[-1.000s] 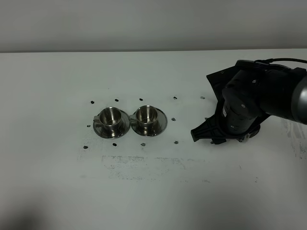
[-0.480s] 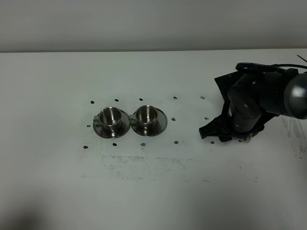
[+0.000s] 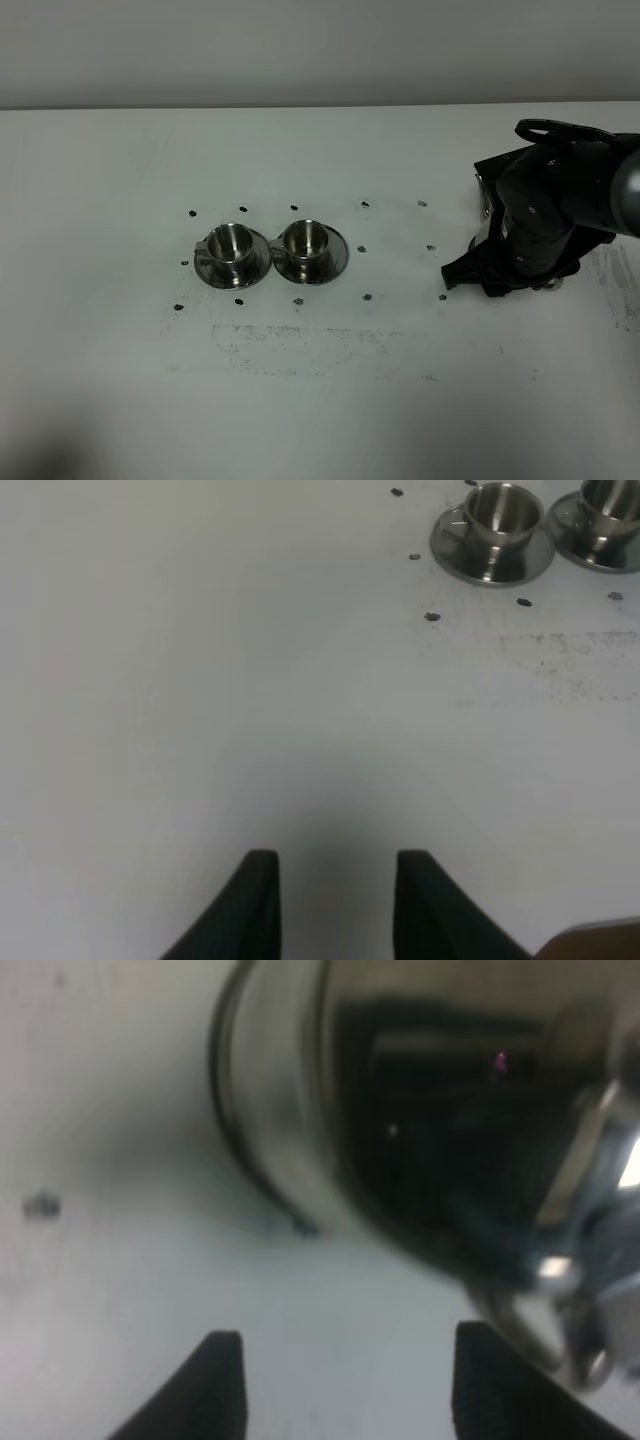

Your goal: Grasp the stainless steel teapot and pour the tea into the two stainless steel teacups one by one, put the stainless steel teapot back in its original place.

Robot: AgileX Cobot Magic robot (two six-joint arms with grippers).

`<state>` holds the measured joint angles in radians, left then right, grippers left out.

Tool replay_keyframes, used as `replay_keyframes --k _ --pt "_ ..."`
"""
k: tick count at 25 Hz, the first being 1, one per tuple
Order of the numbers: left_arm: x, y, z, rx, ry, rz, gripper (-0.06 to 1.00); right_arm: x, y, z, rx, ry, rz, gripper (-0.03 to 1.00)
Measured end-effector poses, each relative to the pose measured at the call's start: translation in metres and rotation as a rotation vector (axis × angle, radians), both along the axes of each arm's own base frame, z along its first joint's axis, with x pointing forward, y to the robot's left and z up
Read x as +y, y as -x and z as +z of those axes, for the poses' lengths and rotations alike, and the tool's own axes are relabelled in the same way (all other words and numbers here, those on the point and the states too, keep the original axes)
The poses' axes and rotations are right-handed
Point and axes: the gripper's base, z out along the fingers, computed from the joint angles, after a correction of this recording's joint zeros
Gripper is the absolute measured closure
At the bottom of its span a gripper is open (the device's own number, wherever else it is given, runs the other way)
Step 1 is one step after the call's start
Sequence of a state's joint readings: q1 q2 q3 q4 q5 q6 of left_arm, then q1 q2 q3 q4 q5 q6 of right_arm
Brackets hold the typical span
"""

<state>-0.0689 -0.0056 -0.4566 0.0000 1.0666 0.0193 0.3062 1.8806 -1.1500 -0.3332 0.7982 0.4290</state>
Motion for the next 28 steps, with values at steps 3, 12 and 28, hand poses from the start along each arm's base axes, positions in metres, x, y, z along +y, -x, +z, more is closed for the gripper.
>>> replay_keyframes --k 3,12,28 --pt "0.0 0.0 0.0 0.0 0.0 0.0 0.66 0.012 0.012 0.01 0.057 -0.029 0.057 0.49" --pt "0.0 0.0 0.0 0.0 0.0 0.0 0.66 -0.013 0.033 0.091 -0.062 0.09 0.32 0.49" --pt "0.0 0.0 0.0 0.0 0.0 0.0 0.66 -0.063 0.013 0.08 -0.068 -0.072 0.298 0.41"
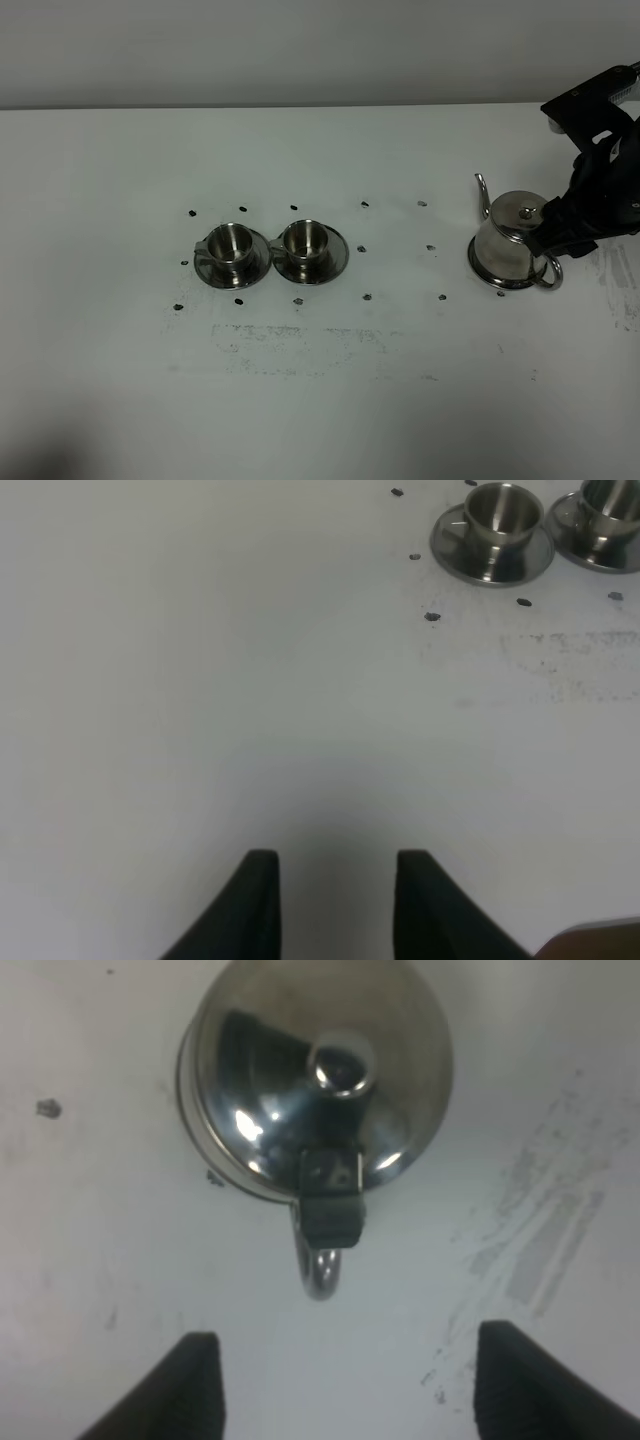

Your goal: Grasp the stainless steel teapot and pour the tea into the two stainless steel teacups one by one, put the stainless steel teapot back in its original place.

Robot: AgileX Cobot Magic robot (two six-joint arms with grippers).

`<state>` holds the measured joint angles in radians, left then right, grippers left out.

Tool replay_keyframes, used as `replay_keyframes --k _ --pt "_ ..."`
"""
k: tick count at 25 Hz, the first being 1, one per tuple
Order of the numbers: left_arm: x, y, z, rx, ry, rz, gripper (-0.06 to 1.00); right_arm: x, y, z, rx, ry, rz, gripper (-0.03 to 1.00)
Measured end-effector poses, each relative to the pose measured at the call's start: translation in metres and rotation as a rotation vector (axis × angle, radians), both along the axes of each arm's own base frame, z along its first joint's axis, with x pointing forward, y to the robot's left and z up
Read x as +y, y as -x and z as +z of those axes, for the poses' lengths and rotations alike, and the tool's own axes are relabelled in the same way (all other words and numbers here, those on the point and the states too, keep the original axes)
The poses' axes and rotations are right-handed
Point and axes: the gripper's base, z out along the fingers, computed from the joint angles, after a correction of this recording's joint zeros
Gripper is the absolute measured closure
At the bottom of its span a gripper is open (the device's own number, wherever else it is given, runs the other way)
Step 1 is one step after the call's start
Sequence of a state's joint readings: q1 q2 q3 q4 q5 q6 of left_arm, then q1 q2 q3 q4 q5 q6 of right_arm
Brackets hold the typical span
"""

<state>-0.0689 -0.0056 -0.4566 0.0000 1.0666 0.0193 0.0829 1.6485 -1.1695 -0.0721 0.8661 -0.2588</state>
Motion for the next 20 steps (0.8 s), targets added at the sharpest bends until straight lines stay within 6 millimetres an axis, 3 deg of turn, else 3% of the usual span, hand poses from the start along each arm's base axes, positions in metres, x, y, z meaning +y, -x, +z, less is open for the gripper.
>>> replay_keyframes --k 12,20 --pt "0.0 0.0 0.0 0.0 0.0 0.0 0.66 0.001 -0.036 -0.022 0.087 -0.004 0.007 0.41" --pt "0.0 0.0 0.0 0.0 0.0 0.0 0.66 0.003 -0.041 -0.032 0.129 -0.02 0.006 0.41"
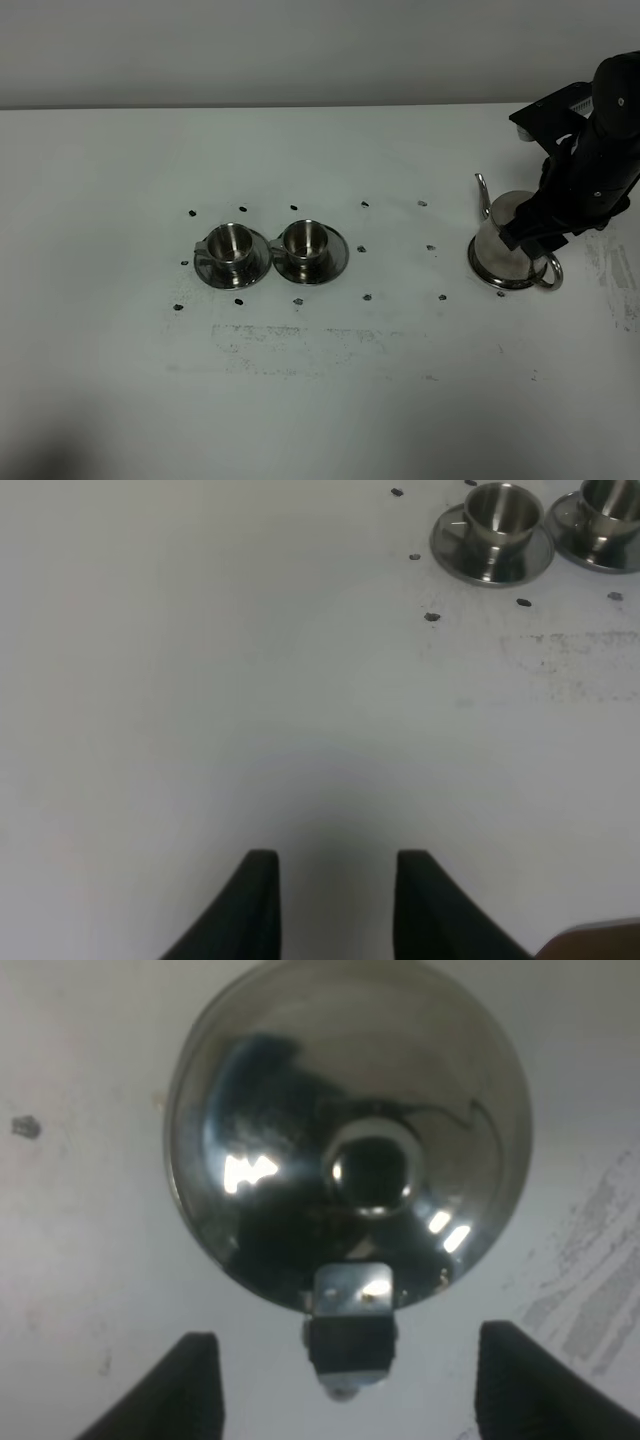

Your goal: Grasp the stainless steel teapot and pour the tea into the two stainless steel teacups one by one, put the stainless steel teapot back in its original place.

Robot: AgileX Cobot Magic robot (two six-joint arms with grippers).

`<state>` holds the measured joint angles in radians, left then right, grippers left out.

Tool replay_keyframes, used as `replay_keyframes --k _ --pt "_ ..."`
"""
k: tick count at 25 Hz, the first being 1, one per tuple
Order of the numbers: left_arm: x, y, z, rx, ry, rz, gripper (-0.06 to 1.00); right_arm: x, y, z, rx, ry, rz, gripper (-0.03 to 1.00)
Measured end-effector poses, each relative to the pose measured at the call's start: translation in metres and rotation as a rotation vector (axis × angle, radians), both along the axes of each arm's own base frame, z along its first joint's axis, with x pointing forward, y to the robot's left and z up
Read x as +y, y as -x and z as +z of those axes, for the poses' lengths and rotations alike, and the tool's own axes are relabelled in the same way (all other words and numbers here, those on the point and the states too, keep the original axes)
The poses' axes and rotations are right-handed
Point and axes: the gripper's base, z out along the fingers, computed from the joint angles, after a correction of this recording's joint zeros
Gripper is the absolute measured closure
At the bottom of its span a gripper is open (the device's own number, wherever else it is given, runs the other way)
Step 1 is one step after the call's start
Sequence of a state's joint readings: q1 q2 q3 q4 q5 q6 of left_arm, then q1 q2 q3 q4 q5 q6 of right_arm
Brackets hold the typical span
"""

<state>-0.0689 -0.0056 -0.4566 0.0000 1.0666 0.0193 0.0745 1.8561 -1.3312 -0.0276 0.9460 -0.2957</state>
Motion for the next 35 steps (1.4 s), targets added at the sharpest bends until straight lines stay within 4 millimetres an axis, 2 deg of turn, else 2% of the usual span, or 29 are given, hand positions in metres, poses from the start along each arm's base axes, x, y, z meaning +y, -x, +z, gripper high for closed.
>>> replay_keyframes --k 9,27,35 --pt "0.0 0.0 0.0 0.0 -0.001 -0.001 0.66 -0.007 -0.002 0.0 -0.001 -0.011 -0.025 0.41" --pt "0.0 0.0 0.0 0.0 0.0 0.0 0.66 -0.013 -0.01 -0.032 0.061 -0.007 -0.011 0.41" --pt "0.0 0.0 0.0 0.0 0.0 0.0 0.66 -0.013 -0.012 -0.036 0.053 -0.007 -0.01 0.42"
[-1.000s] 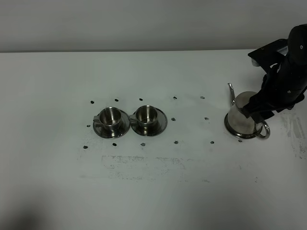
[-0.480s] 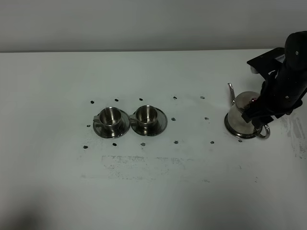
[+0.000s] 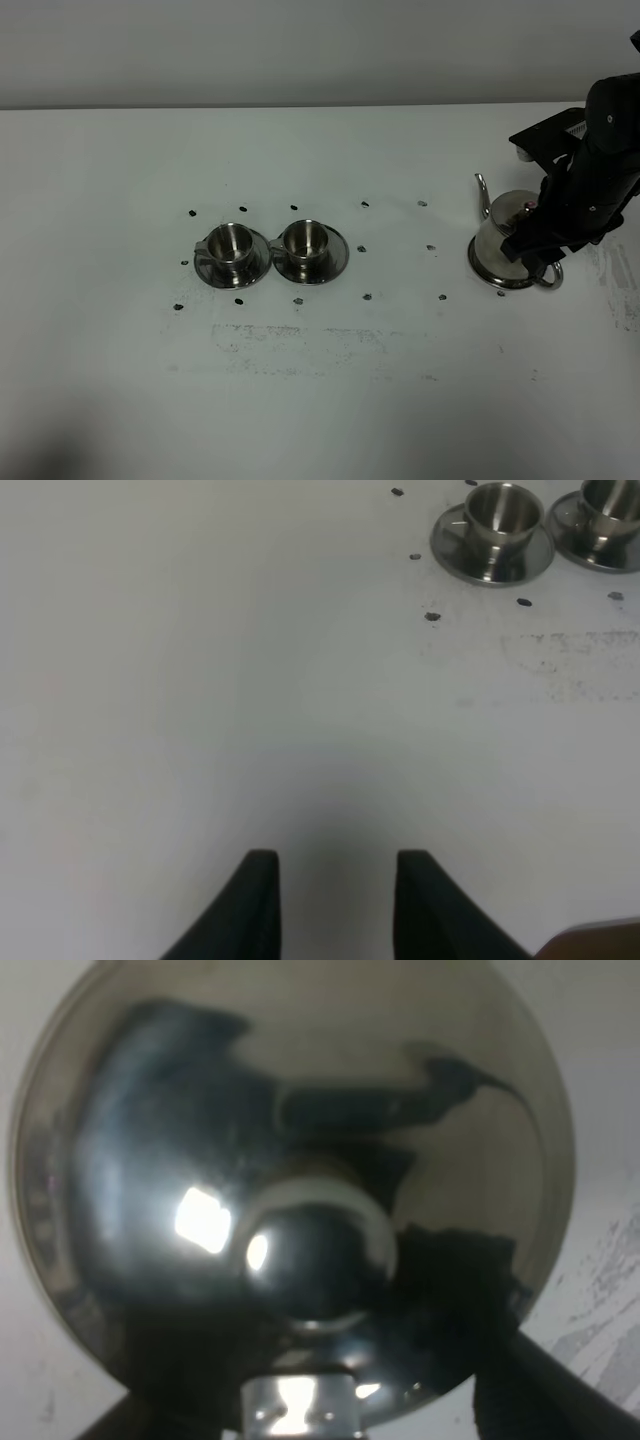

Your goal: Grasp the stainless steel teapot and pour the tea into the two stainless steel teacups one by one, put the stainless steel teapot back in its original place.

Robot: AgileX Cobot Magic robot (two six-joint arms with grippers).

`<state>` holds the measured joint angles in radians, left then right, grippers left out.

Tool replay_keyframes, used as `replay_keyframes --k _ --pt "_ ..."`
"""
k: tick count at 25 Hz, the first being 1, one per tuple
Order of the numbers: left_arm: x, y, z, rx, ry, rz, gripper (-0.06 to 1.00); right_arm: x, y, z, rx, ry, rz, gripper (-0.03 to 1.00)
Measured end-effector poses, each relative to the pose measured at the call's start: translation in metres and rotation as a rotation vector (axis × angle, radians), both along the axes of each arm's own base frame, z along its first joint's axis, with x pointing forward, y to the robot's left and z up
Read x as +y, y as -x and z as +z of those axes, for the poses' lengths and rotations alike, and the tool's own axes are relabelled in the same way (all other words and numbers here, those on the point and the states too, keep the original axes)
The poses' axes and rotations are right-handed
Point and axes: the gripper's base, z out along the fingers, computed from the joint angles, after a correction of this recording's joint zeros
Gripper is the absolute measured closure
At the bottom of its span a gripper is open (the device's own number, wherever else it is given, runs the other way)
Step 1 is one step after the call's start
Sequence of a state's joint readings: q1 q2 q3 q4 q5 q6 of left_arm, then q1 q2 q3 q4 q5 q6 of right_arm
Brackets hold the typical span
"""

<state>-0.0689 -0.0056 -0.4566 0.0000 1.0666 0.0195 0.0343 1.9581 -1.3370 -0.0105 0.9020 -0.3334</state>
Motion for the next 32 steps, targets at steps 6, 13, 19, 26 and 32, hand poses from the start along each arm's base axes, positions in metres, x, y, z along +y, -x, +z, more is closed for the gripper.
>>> replay_keyframes --k 6,13,19,26,32 --pt "0.0 0.0 0.0 0.0 0.0 0.0 0.66 0.0 -0.001 0.0 -0.006 0.001 0.005 0.65" --pt "0.0 0.0 0.0 0.0 0.0 0.0 0.66 0.001 0.0 0.0 0.001 -0.002 0.043 0.76" --pt "0.0 0.0 0.0 0.0 0.0 0.0 0.66 0.002 0.002 0.002 0.013 -0.02 0.036 0.76" --pt "0.0 0.0 0.0 0.0 0.0 0.0 0.66 0.007 0.019 0.058 -0.085 -0.041 0.042 0.76" --pt "0.0 0.0 0.0 0.0 0.0 0.0 0.66 0.013 0.037 0.095 -0.14 -0.074 0.073 0.76"
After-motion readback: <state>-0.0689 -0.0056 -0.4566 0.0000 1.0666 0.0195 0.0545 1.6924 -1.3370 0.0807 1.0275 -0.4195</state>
